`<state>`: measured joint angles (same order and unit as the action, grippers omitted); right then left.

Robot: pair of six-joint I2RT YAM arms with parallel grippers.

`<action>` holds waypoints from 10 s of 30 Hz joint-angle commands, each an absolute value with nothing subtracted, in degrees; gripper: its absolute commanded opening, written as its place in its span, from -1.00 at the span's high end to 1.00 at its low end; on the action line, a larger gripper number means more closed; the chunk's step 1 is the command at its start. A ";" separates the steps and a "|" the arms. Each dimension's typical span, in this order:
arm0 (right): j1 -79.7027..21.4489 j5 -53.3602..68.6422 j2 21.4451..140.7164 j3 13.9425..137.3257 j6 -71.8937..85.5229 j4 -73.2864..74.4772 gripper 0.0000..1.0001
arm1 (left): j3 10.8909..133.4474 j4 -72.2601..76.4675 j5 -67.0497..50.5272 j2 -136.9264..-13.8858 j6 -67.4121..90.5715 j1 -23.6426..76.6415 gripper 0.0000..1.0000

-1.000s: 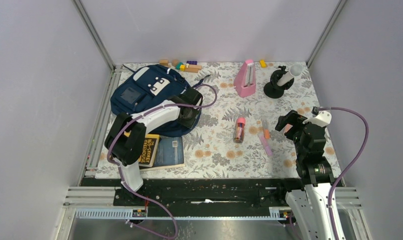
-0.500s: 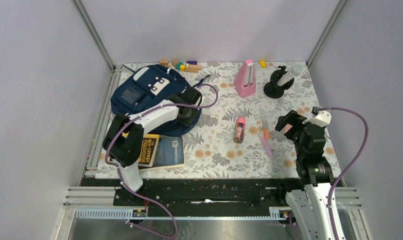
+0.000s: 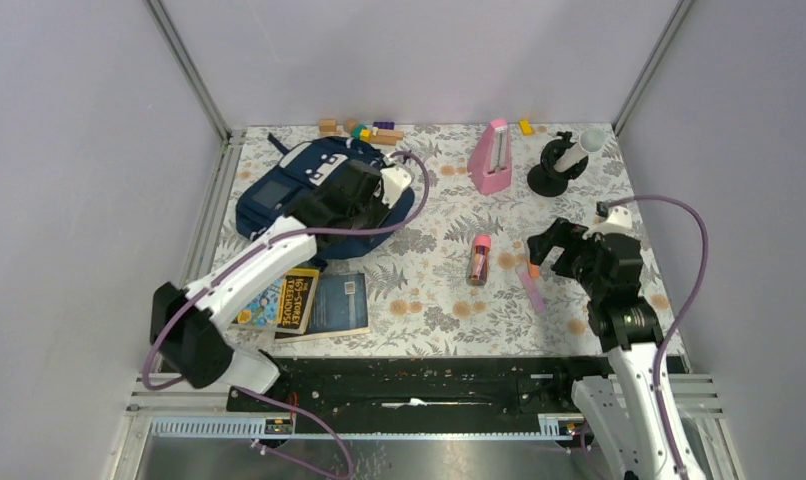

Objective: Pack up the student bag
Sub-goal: Unzip the student bag at the center of the board.

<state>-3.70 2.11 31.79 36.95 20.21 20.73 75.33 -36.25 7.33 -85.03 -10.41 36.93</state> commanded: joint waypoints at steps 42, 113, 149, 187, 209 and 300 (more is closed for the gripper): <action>-31.62 15.73 89.85 49.24 53.88 -14.69 -0.26 | 56.77 -38.42 4.05 -72.51 -9.54 57.30 1.00; -36.34 -4.63 63.90 44.74 58.01 -3.78 1.00 | 56.95 -28.29 11.30 -73.53 6.89 63.63 -0.44; -37.94 21.64 46.04 32.01 19.54 -4.52 -0.49 | 55.62 -34.19 -8.43 -61.56 -5.90 52.05 1.00; -52.80 0.71 69.02 42.01 7.33 -5.34 0.22 | 55.02 -34.54 -10.52 -58.89 -5.71 48.15 1.00; -48.13 -13.80 67.66 43.11 12.98 2.83 1.00 | 54.49 -34.54 -8.40 -57.22 -5.89 46.94 1.00; -25.14 18.84 111.32 89.43 -3.12 27.44 1.00 | 52.22 -33.59 -14.84 -49.19 -7.11 46.82 1.00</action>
<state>-26.20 22.13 108.77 85.14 -4.40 30.24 51.90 -38.02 -8.88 -52.07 -7.11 46.48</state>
